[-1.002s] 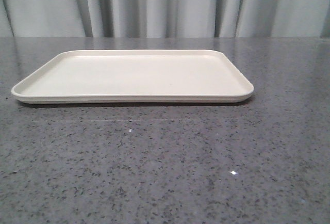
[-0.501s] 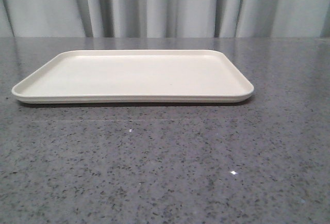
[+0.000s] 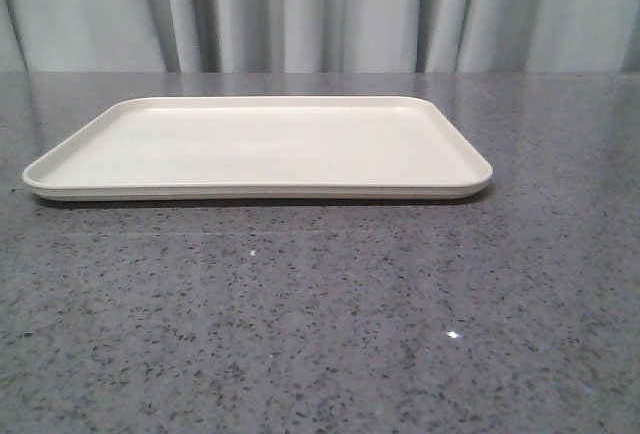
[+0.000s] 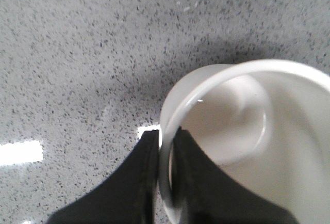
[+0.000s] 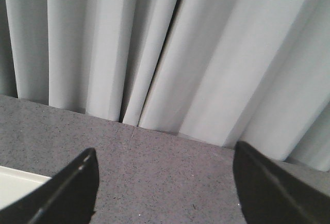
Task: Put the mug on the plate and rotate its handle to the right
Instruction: 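Lift the mug with the left gripper and carry it over the tray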
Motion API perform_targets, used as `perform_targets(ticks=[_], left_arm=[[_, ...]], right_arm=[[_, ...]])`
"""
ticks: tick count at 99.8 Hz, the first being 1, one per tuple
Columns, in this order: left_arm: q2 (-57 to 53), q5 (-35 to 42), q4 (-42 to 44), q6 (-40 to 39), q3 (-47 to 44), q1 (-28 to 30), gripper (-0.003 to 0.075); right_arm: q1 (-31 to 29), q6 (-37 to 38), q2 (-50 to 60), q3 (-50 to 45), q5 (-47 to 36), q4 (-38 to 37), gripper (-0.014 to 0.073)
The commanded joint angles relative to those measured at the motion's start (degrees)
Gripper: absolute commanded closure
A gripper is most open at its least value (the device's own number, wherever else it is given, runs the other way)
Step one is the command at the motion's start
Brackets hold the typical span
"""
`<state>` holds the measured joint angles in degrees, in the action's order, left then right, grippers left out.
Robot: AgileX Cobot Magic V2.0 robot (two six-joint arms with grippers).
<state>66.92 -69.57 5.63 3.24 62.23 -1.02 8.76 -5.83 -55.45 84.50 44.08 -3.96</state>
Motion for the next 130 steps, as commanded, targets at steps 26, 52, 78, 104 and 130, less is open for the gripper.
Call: perform_targets(ticks=[26,52,78,104,130], left_arm=[[-1.42,1.22,-3.36,1.25,6.7,0.09,0.0738],[-1.3,2.34,-12.56,3.82,16.01,0.09,0.074],[4.73,2.34,-18.4,5.43,29.17,-4.67,0.074],[15.07,2.22,-18.77,5.43,38.63,-15.19,0.074],[24.59,2.02,-18.77,5.43,42.84,-21.96,0.074]], right_arm=[[0.05,-0.46,0.15,1.67,-4.39,-1.18,0.0052],[0.05,-0.46,0.15,1.67,-4.34,-1.67,0.0052],[0.05,-0.46,0.15,1.67,-4.02,-4.32,0.0052],[0.05,-0.46,0.15,1.67,-3.74,-4.58,0.0052],[0.05,-0.46,0.15,1.67,-3.74,-4.58,0.0052]])
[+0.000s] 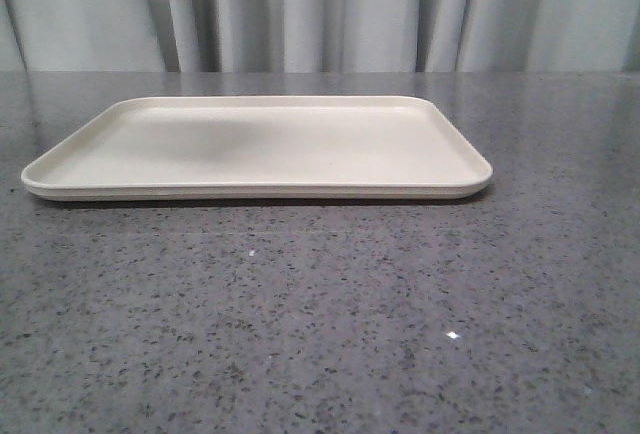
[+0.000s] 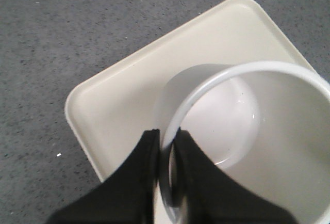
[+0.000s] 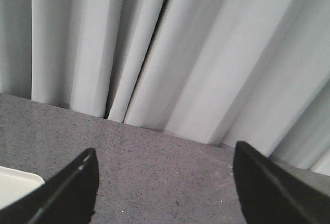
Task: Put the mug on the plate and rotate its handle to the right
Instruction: 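Lift the mug with the left gripper and carry it over the tray, then lower the mug onto the tray, open the left gripper, withdraw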
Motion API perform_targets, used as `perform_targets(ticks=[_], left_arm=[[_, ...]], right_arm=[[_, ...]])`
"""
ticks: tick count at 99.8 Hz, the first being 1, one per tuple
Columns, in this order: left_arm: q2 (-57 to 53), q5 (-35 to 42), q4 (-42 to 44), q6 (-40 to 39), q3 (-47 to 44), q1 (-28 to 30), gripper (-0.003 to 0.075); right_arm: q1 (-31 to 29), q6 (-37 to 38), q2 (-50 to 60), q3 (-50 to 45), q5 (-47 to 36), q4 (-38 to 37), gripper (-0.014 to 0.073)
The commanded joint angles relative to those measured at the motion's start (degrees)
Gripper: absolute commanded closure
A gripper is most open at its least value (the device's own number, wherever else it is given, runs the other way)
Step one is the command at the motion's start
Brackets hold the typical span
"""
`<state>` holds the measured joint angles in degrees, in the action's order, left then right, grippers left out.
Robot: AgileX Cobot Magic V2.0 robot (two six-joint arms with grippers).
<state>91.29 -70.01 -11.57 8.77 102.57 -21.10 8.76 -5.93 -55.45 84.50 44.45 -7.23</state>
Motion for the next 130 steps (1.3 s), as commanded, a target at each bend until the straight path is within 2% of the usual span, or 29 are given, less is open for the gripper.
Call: perform_targets(ticks=[1,35,74,130], left_arm=[[0.38,2.46,-1.57,-0.1,2.49,-1.98,0.074],[6.92,0.62,-4.44,-0.1,2.49,-3.59,0.074],[9.77,-2.4,-5.17,-0.1,2.49,-3.59,0.074],[11.06,-2.4,-6.6,-0.1,2.38,-3.59,0.074]], right_arm=[[0.05,-0.37,0.15,1.67,-4.11,-1.32,0.0052],[0.05,-0.37,0.15,1.67,-4.11,-1.32,0.0052],[0.05,-0.37,0.15,1.67,-4.11,-1.32,0.0052],[0.05,-0.37,0.15,1.67,-3.79,-1.31,0.0052]])
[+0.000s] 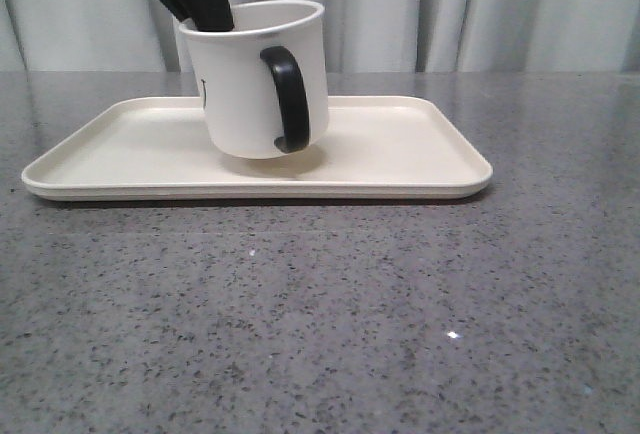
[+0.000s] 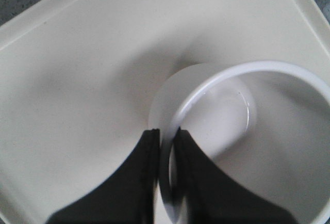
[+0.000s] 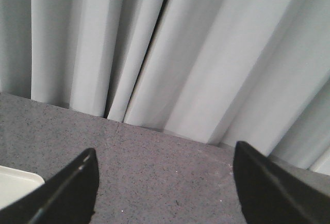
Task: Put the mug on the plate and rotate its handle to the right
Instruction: 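Lower the mug onto the tray, open the left gripper, withdraw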
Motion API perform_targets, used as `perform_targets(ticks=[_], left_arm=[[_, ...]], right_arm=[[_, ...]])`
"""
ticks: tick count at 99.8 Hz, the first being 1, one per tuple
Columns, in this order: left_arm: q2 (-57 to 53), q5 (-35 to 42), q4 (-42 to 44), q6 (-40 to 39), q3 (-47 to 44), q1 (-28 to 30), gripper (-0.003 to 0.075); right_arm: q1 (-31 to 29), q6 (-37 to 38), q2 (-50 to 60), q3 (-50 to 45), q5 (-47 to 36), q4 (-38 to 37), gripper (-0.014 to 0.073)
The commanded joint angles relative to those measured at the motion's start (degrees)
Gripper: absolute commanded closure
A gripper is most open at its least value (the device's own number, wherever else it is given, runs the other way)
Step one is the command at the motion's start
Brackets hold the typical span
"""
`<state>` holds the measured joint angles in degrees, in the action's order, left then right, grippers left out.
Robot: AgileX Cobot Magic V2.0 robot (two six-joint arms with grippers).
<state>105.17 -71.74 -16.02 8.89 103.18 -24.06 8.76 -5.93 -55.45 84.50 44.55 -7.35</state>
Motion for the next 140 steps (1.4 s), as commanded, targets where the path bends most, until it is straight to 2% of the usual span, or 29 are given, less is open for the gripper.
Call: perform_targets(ticks=[1,140], left_arm=[[-2.82,-0.67,-2.14,-0.23,1.78,-0.63,0.074],[-2.31,-0.67,-3.16,-0.23,1.28,-0.63,0.0738]], right_arm=[[0.05,-0.37,0.15,1.67,-3.88,-1.19,0.0052],[0.05,-0.37,0.15,1.67,-2.71,-1.19,0.0052]])
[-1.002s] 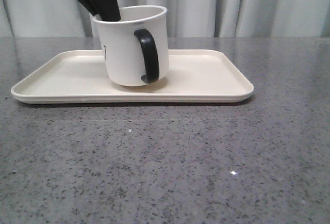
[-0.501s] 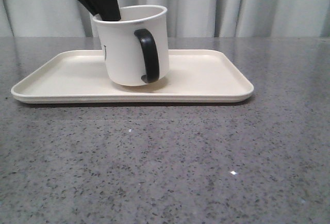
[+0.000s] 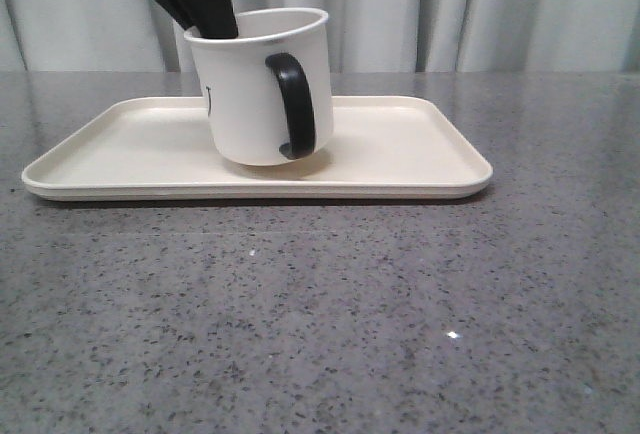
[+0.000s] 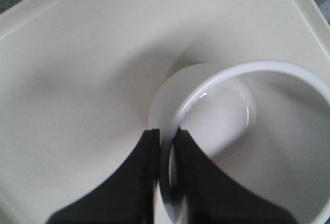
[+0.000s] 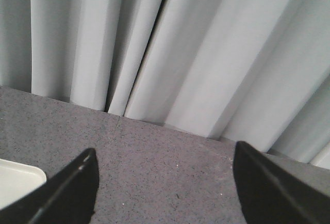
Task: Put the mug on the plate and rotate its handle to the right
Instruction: 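Lower the mug onto the tray, open the left gripper, withdraw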
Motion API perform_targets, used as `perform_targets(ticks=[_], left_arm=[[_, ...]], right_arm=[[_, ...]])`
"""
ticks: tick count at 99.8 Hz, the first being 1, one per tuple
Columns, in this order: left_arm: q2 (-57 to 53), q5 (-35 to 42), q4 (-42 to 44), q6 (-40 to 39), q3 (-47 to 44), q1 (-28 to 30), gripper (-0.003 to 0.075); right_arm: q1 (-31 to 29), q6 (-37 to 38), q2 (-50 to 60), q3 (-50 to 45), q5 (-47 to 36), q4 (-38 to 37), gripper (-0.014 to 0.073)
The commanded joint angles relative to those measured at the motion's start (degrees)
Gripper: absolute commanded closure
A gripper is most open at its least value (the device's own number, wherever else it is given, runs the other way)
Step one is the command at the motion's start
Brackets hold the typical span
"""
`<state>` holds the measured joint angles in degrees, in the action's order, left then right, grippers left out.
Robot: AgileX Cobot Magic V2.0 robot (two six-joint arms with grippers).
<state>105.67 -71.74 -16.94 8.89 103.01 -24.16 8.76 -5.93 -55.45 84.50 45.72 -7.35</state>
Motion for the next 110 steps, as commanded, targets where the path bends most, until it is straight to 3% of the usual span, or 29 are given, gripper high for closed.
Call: perform_targets(ticks=[1,21,67,110], left_arm=[[-2.8,-0.67,-2.24,-0.23,1.46,-0.53,0.0738],[-2.8,-0.67,-2.29,-0.23,1.46,-0.53,0.069],[-2.8,-0.67,-2.29,-0.23,1.46,-0.53,0.0402],[-3.59,-0.67,-2.06,-0.23,2.08,-0.53,0.0395]], right_arm=[[0.05,-0.37,0.15,1.67,-3.89,-1.19,0.0052],[0.05,-0.37,0.15,1.67,-3.84,-1.19,0.0052],[0.05,-0.37,0.15,1.67,-3.84,-1.19,0.0052],[0.05,-0.37,0.15,1.67,-3.84,-1.19,0.0052]])
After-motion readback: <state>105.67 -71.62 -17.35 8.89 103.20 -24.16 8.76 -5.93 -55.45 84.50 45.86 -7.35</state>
